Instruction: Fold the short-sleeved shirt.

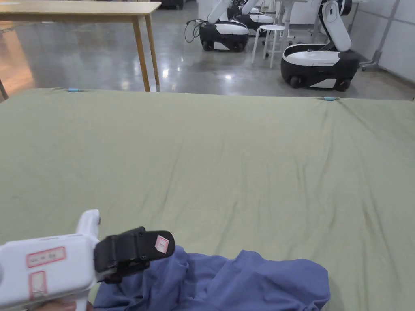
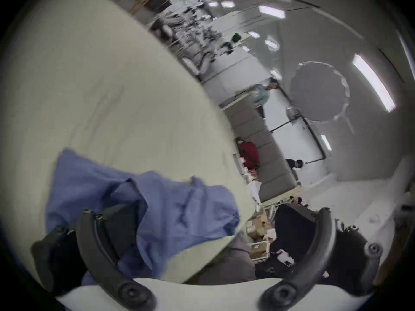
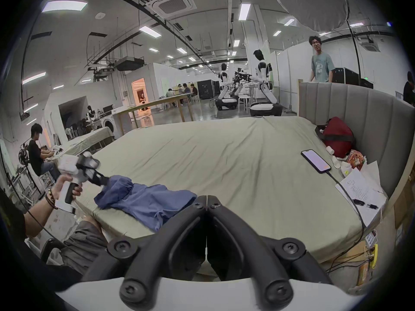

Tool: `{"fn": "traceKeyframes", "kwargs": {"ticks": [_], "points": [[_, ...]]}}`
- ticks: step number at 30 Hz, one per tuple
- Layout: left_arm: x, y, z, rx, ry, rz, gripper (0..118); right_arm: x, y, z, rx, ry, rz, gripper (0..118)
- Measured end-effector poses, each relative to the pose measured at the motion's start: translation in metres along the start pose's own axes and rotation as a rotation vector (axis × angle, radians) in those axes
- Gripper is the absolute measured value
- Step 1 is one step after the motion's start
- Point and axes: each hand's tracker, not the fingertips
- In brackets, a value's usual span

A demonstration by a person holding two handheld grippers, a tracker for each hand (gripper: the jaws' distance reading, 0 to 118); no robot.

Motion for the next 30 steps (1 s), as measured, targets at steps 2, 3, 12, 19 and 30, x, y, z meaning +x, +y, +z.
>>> {"fn": "traceKeyframes", "kwargs": {"ticks": [2, 3, 12, 19, 30], "points": [[0.013, 0.002, 0.025, 0.024, 0.002, -0.003, 104, -0.002, 0.0, -0.004, -0.005, 0.01, 0.005, 0], [0.017, 0.002, 0.036, 0.042, 0.02, -0.016, 80, -0.003, 0.0, -0.006, -0.007, 0.015, 0.007, 0], [-0.018, -0.022, 0.064, 0.027, 0.249, -0.157, 0, -0.013, 0.0, -0.016, -0.019, 0.061, 0.015, 0], [-0.057, -0.017, 0.025, -0.016, 0.31, -0.153, 0, -0.014, 0.003, -0.014, -0.017, 0.066, 0.022, 0], [-0.056, -0.047, -0.075, -0.16, 0.103, -0.048, 0, -0.014, 0.002, -0.006, -0.017, 0.047, 0.02, 0]]}}
